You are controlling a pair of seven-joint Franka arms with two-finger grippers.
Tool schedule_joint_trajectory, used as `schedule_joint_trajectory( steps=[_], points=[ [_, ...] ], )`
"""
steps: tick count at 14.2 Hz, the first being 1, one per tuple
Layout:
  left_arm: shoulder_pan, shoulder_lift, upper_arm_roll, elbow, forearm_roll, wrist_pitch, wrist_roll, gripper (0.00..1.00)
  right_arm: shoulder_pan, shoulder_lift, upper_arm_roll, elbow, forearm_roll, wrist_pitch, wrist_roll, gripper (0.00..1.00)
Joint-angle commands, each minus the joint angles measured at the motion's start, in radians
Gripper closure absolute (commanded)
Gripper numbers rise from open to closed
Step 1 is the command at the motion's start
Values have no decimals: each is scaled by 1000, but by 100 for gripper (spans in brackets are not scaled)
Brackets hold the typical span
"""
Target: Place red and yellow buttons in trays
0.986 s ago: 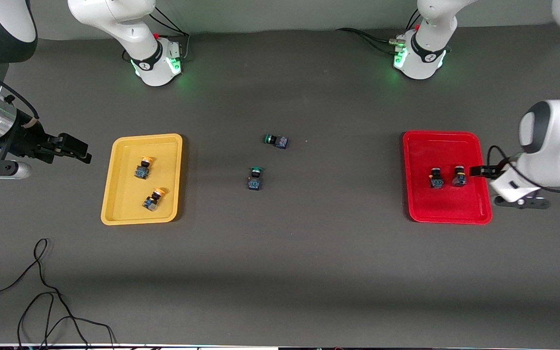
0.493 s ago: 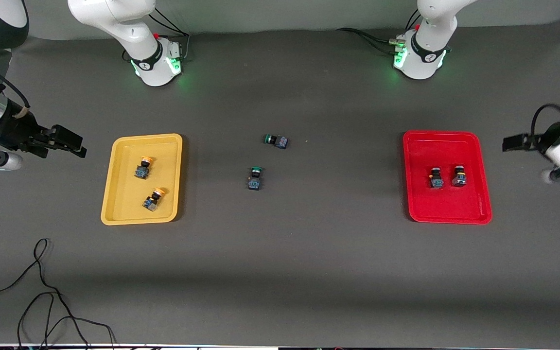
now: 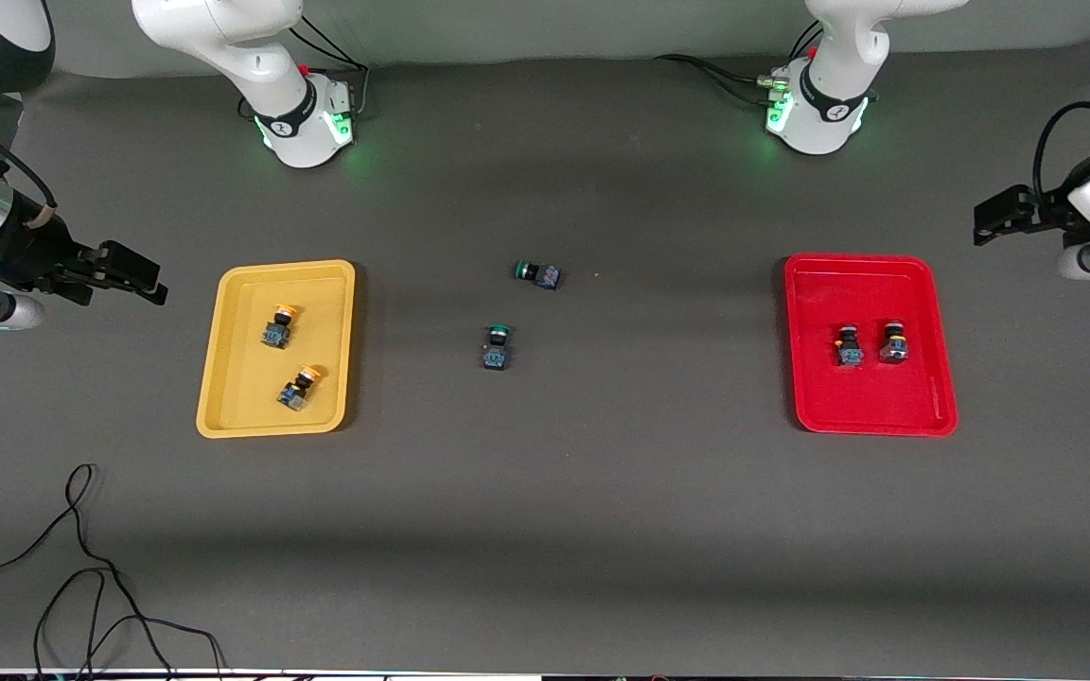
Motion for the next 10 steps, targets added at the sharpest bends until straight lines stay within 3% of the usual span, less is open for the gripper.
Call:
schedule_joint_trajectory(
  steps=[1, 10],
  points=[
    [-77, -13, 70, -12, -11, 4, -1, 0, -1, 3, -1, 14, -24, -1, -22, 0],
    [-79, -13, 69, -12, -24, 35, -15, 0, 1, 13, -1, 21, -24, -1, -24, 0]
  ],
)
